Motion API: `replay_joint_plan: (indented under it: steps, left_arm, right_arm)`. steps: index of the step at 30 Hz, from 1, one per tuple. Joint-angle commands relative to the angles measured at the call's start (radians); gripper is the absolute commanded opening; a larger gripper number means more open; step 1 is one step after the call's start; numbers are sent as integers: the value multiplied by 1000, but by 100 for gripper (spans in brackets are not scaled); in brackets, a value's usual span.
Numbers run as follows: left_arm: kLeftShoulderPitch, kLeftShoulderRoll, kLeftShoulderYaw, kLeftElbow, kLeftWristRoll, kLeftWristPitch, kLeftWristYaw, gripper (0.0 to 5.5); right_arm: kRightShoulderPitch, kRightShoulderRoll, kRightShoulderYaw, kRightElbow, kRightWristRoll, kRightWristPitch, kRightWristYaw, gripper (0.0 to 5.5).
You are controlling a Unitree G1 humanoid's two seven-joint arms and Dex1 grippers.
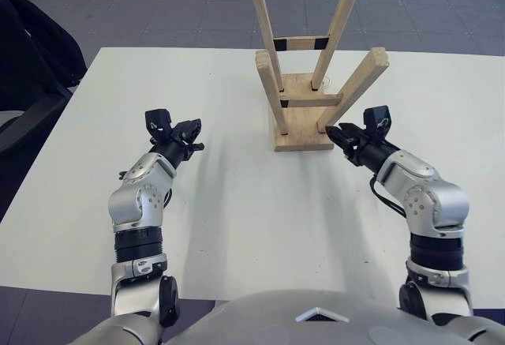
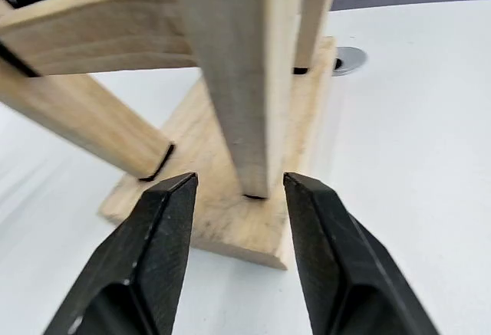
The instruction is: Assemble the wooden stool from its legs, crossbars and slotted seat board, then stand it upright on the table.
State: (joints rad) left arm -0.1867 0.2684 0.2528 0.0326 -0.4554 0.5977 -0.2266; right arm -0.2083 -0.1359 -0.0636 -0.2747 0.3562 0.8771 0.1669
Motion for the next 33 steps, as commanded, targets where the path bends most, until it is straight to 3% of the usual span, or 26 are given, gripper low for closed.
replay_joint_plan:
  steps: [1, 8, 14, 17, 21, 24, 29, 31, 33]
  left_arm:
    - [-1, -5, -6, -8, 8, 19, 7, 148]
    - [-3, -9, -6, -10, 8, 25, 10, 148]
    - [-15, -5, -3, 7, 12, 15, 7, 148]
    - [-15, 3, 6, 17, 14, 5, 3, 148]
    - [-34, 41, 31, 57, 11, -8, -24, 148]
    - [-29, 107, 64, 140, 19, -35, -77, 148]
    - [-13, 179, 65, 282, 47, -75, -144, 148]
    - [-11, 169, 38, 290, 56, -73, -164, 148]
    - [1, 151, 11, 272, 63, -65, -178, 148]
  right_arm:
    - [-45, 118, -29, 23, -4, 20, -126, 200]
    - [-147, 221, -65, 132, -34, -66, -240, 200]
    - [-142, 163, 43, 190, -112, -62, -196, 105]
    - [-162, -24, 94, 249, -116, -174, 60, 104]
    - [-191, -272, 93, 352, -44, -387, 551, 103]
    - [-234, -412, 90, 439, 26, -417, 883, 103]
    - [-349, -465, 175, 523, 79, -369, 1267, 103]
    - [-399, -446, 207, 614, 18, -442, 1302, 103]
    - [-448, -411, 222, 721, -54, -549, 1254, 149]
